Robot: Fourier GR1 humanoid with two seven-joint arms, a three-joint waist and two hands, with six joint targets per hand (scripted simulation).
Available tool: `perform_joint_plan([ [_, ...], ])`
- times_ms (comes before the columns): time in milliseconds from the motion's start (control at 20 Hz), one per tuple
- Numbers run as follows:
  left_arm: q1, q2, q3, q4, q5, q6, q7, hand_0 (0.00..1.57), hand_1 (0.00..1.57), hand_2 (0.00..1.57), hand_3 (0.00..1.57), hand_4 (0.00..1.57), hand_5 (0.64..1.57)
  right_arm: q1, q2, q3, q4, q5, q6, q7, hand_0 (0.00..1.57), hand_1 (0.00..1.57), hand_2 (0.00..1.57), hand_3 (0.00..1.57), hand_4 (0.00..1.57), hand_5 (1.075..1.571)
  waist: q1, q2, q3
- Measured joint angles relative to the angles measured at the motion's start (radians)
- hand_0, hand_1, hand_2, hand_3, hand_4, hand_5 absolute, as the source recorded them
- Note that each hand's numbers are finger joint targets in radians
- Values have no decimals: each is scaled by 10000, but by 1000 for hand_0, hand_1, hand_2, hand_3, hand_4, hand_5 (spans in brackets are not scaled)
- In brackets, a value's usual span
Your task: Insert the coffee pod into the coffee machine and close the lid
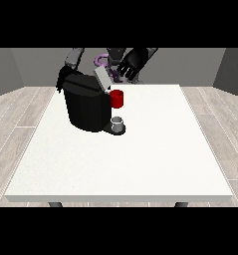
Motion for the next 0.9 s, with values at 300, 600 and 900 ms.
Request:
perform_joint_plan([
  [300,-645,320,189,266,-51,-8,27,1223,1223,1288,1245,491,1571,-566,-172,-207,-258,-112,64,255,0,0,0,0,0,1571,-309,616,-1],
  [600,-766,428,195,501,-150,23,-171,1186,1186,1256,1227,472,1571,-618,-238,-291,-407,-123,40,333,0,0,0,0,118,1571,-429,923,-2],
  [900,-775,346,189,656,-196,72,-312,1243,1243,1284,1230,423,1571,-726,-316,-416,-379,-137,-3,463,0,0,0,0,161,1571,-375,1106,0],
])
